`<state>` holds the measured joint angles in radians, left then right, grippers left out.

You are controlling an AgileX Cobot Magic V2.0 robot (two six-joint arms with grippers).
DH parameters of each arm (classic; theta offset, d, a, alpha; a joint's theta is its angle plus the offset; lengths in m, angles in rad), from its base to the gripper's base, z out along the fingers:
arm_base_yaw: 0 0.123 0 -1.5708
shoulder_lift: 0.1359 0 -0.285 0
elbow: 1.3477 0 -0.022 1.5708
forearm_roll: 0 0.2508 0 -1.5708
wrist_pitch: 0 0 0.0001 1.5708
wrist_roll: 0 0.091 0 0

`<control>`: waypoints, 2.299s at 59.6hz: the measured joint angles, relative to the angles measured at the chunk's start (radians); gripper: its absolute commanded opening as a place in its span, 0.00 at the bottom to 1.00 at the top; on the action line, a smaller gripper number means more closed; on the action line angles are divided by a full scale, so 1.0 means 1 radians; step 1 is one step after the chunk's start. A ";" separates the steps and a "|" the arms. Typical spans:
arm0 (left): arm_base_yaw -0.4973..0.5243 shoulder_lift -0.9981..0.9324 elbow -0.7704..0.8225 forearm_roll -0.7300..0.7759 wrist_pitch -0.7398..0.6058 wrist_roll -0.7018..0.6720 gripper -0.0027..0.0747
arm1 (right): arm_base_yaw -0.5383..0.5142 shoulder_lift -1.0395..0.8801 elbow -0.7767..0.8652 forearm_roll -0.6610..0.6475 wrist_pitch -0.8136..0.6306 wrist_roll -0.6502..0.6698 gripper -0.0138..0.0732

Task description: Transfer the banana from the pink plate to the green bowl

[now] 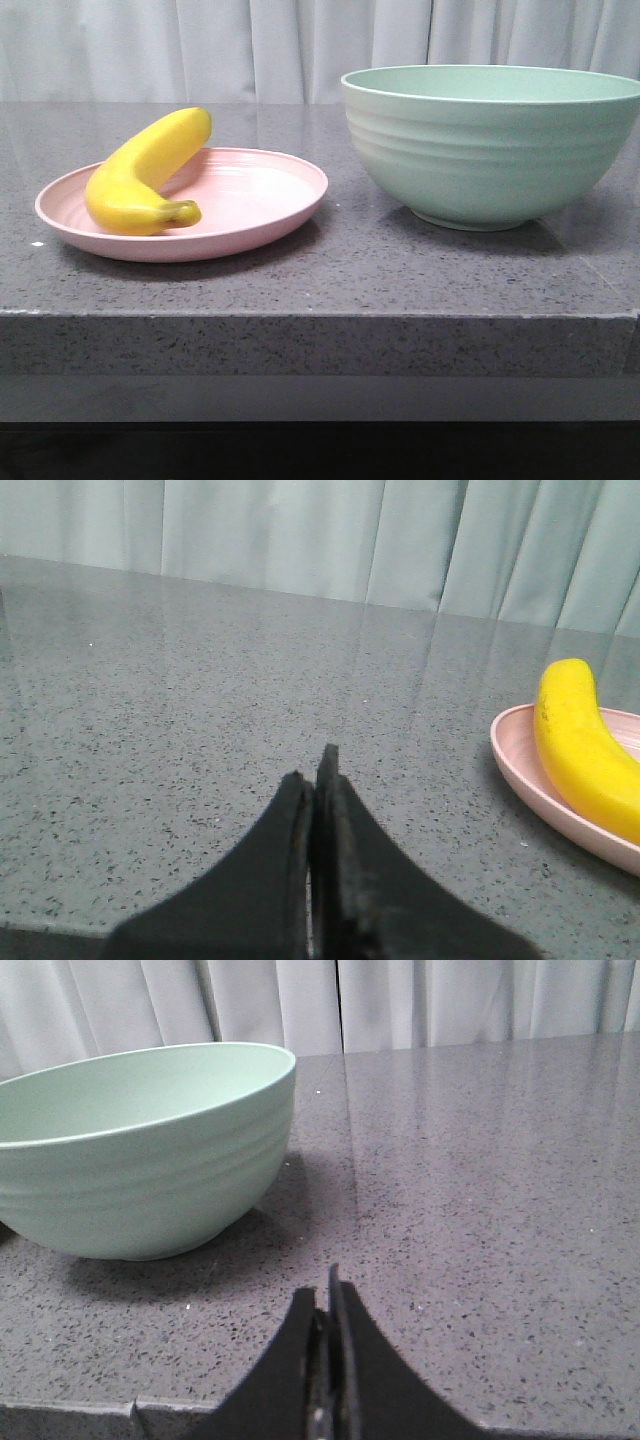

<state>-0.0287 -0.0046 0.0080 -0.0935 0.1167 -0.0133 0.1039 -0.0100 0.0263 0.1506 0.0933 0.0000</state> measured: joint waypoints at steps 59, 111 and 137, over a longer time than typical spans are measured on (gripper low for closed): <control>0.000 0.000 0.000 0.000 0.000 0.000 0.01 | 0.000 0.000 0.000 0.000 0.000 0.000 0.09; 0.000 0.343 -0.485 0.117 0.214 0.006 0.01 | -0.002 0.259 -0.501 0.000 0.273 0.000 0.09; 0.000 0.377 -0.492 0.117 0.221 0.006 0.48 | -0.002 0.311 -0.527 0.000 0.279 0.000 0.32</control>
<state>-0.0287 0.3728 -0.4841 0.0238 0.3378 -0.0076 0.1015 0.3007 -0.5006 0.1506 0.3721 0.0000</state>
